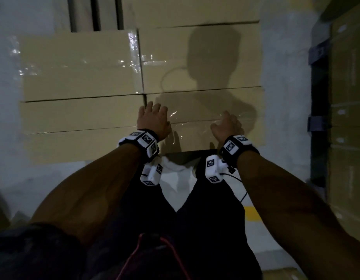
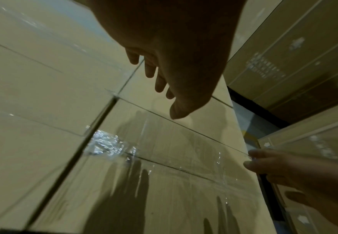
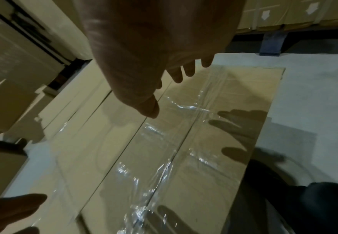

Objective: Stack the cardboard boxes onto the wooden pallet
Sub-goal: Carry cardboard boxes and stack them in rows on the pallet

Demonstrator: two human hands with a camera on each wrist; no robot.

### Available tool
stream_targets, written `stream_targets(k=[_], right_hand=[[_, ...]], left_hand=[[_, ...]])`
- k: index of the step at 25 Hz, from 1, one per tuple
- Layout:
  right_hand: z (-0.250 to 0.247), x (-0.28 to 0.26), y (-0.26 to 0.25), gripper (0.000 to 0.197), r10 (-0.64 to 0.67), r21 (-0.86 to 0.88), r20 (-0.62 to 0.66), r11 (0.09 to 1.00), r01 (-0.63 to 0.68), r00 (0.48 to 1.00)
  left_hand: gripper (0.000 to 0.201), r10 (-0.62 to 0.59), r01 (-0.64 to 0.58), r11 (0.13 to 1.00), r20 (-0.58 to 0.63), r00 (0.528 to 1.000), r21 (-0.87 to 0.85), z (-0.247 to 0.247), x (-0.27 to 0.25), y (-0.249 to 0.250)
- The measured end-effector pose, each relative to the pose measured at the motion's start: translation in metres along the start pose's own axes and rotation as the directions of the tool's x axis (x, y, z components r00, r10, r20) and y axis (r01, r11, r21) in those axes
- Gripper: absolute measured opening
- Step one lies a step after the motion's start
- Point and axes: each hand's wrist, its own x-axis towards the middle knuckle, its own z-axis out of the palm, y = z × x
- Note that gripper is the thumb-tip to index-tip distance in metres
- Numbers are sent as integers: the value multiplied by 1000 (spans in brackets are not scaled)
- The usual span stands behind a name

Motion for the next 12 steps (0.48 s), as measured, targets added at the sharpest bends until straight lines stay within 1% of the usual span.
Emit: stream_targets(k=[2, 7, 10, 12], right_hand=[[8, -29, -18, 74, -26, -39, -4, 999, 26, 1000], [18, -95, -72, 68, -124, -86, -73, 989, 118, 990], [15, -130, -111, 67, -232, -124, -73, 967, 222, 970], [12, -149, -135, 65, -333, -187, -56, 929, 318, 941]], left_hand=[[50, 1, -1, 1000, 1, 1000, -9, -7, -25, -22], [53, -20, 18, 999, -41, 999, -46, -32, -89, -76], [57, -110, 105, 992, -77, 991, -65, -47, -128, -105], [57, -191, 178, 977, -105, 976, -121, -54, -153, -120]])
